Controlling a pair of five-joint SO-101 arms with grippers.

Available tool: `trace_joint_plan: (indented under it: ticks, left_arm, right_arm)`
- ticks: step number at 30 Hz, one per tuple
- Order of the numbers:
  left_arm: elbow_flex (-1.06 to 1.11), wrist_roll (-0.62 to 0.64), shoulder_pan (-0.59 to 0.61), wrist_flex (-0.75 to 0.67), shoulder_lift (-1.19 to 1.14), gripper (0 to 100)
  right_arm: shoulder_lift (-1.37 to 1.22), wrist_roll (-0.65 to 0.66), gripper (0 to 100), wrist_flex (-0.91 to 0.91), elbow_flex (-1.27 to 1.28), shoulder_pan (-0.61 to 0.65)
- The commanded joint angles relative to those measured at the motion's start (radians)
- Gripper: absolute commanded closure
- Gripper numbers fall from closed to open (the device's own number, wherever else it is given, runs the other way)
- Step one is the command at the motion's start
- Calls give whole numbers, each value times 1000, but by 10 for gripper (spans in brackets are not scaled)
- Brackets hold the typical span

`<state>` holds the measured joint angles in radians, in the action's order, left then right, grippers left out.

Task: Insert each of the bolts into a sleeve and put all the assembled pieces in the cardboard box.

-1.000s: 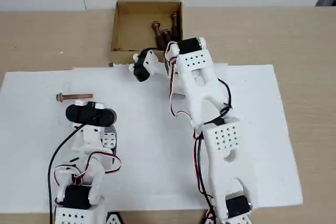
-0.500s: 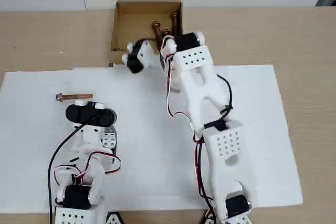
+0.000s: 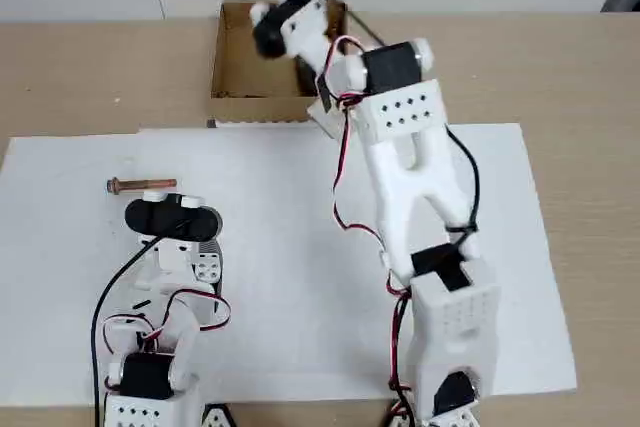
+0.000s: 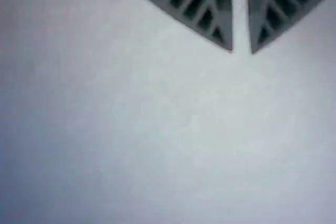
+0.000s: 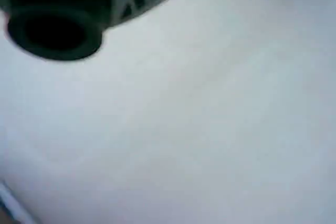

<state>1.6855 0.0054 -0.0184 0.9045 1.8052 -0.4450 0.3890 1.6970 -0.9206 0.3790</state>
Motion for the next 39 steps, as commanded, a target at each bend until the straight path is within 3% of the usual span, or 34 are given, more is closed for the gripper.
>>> trace_joint_plan:
  ticks: [1,8,18,22,33,39]
  left_arm:
    - [-4,6,3,-25,9,994]
    - [-102,8,3,29,6,994]
    - [-415,8,3,259,-9,994]
    - [-581,11,3,334,-153,994]
    - [-1090,322,3,437,-822,994]
    - [-1248,470,5,463,-1045,994]
  right_arm:
    - [145,-158,995,8,48,-18]
    - [444,-310,994,-1,387,-31]
    - [694,-304,992,-4,736,-199]
    - [760,-308,992,-4,827,-252]
    - [1000,-310,992,-33,1111,-271]
    - [1142,-305,992,-41,1267,-364]
